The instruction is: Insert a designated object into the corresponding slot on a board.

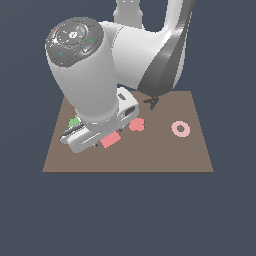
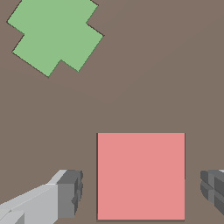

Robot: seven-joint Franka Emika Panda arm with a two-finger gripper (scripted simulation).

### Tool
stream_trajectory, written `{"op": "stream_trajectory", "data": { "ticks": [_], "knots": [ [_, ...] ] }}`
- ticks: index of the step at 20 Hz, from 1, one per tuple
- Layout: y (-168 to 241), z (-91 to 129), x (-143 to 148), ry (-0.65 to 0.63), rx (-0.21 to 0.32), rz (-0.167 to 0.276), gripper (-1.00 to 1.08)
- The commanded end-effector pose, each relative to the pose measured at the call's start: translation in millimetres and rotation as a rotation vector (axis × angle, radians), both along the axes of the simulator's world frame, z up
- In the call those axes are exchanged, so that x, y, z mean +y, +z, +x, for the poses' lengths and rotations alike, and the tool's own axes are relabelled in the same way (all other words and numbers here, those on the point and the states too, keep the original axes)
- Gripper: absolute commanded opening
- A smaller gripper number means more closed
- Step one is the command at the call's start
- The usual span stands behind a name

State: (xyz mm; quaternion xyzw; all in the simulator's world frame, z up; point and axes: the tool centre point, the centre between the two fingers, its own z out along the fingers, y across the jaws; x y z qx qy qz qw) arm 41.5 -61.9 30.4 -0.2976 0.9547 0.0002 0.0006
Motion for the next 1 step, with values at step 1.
{"op": "stream_trajectory", "data": {
  "ticks": [1],
  "knots": [
    [0.0, 0.1, 0.0, 0.0, 0.0, 0.0, 1.0]
  ]
}}
